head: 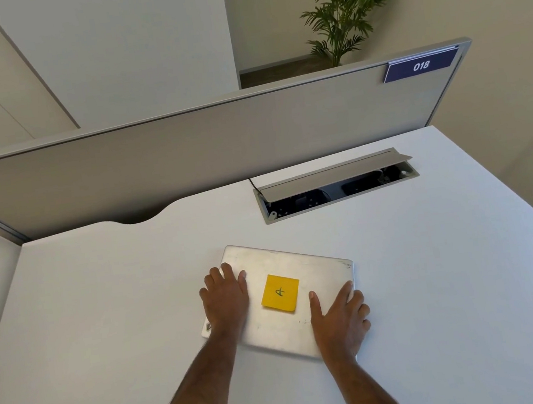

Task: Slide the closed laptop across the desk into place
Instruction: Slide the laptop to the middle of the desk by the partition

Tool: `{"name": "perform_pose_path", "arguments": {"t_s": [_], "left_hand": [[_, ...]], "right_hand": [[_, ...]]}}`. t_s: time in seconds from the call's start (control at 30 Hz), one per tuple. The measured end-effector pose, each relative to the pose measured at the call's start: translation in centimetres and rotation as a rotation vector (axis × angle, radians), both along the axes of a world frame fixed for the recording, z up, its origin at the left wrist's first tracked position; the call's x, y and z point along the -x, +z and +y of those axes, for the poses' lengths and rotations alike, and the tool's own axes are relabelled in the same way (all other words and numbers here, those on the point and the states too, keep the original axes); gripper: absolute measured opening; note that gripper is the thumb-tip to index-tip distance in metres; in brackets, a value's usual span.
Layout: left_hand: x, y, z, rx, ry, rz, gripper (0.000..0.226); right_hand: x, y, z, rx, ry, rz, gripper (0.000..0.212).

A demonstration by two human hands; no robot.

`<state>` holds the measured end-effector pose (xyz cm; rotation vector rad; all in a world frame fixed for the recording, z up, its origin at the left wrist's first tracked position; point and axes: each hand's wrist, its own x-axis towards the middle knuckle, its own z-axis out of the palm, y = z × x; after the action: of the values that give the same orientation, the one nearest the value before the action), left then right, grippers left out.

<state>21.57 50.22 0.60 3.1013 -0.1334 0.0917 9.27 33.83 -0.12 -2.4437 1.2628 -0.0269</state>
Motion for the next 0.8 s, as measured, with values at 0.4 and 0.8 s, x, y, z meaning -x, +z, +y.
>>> {"name": "perform_pose_path", "arguments": {"t_s": [0.4, 0.8], "left_hand": [[0.3, -0.2, 0.8, 0.034, 0.039, -0.073, 0.041], [1.8, 0.5, 2.5, 0.084, 0.130, -0.051, 0.040]], "right_hand": [[0.0, -0.1, -0.9, -0.043, 0.010, -0.135, 0.091], [-1.8, -0.3, -2.6, -0.020, 0.190, -0.133, 0.086]]}}
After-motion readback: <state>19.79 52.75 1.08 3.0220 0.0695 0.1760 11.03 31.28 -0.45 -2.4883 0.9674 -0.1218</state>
